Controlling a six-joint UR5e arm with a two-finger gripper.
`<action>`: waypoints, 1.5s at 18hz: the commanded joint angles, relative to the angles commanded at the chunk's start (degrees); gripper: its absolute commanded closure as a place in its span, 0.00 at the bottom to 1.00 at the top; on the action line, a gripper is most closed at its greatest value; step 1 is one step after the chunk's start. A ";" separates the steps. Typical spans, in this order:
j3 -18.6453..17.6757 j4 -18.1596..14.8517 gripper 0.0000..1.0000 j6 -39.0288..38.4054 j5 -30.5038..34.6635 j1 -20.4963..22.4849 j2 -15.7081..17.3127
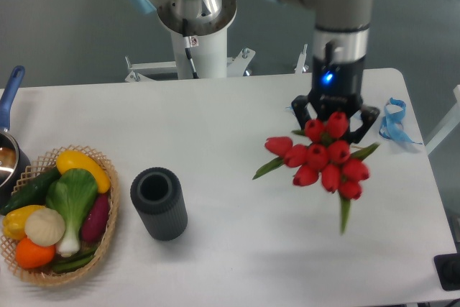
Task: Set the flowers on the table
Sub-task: 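Lower the tulip bouquet and lay it flat on the table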
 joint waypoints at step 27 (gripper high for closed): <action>4.22 -0.53 0.00 2.38 21.92 -8.45 -20.76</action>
